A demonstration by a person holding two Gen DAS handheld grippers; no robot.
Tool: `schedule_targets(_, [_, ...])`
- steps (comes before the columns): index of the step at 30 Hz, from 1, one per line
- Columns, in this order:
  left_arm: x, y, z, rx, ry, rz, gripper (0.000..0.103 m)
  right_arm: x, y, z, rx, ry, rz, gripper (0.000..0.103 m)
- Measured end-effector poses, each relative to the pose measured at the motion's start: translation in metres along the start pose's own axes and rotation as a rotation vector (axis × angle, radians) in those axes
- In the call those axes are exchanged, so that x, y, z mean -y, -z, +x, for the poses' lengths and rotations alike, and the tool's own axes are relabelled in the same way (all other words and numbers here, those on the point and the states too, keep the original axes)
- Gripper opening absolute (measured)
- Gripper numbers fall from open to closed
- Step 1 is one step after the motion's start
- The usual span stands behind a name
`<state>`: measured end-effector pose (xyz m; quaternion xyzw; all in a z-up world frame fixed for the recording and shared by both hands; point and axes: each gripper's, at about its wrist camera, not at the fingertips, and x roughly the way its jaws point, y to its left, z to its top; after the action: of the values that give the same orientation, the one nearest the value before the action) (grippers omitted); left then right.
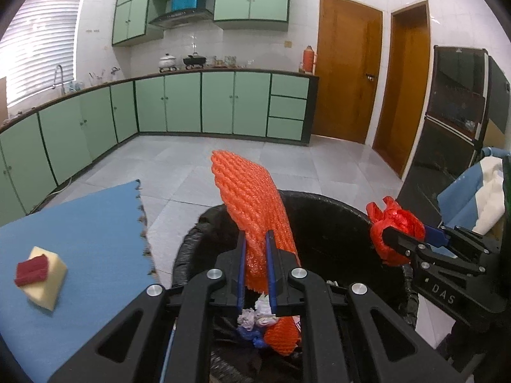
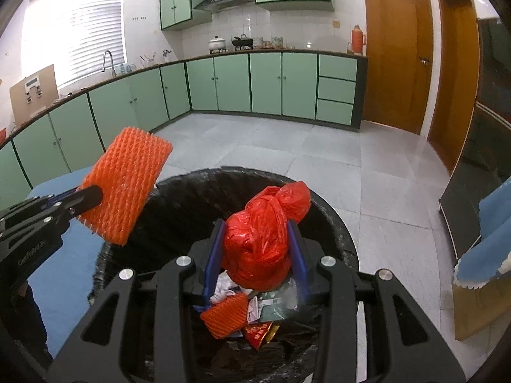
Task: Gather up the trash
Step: 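Open both grippers to drop the net and red bag into the bin, then move both grippers back over the yellow sponge with maroon pad on the mat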
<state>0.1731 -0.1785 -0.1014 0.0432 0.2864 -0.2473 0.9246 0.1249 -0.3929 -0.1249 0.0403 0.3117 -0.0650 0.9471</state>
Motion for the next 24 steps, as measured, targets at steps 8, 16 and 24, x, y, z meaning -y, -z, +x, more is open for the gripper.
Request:
schedule_targets(8, [0.002, -0.006, 0.016, -0.04, 0.026, -0.009, 0.041, 0.005, 0.008, 0.017, -0.033, 0.048, -0.015, 0.071])
schedule_targets(16, [-0.015, -0.007, -0.005, -0.004, -0.012, -0.023, 0.055, -0.001, 0.012, 0.006, -0.006, 0.086, -0.01, 0.096])
schedule_targets(24, [-0.061, -0.003, -0.049, 0.05, -0.1, -0.048, 0.071, -0.036, -0.003, -0.011, 0.029, 0.044, -0.019, 0.096])
